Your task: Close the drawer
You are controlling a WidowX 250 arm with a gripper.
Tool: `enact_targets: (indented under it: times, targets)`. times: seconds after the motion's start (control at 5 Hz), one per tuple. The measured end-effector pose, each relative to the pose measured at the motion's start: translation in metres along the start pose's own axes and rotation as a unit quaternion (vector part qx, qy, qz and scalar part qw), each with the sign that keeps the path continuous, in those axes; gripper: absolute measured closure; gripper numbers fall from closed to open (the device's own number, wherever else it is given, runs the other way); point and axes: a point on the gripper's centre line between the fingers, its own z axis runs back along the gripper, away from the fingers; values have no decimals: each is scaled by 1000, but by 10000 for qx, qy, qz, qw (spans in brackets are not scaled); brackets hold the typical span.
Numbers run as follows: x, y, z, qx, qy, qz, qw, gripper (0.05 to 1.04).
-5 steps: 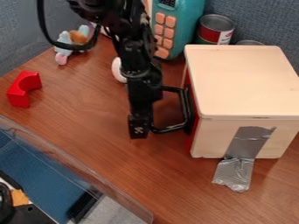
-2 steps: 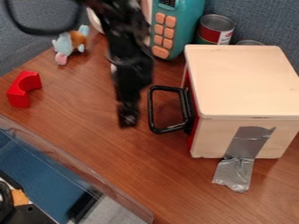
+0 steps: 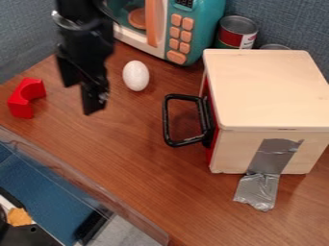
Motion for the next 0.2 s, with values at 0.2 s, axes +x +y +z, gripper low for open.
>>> enact_targets:
  times: [0.2]
  targets:
    - [-17, 6, 25, -121, -234, 220, 9994, 82]
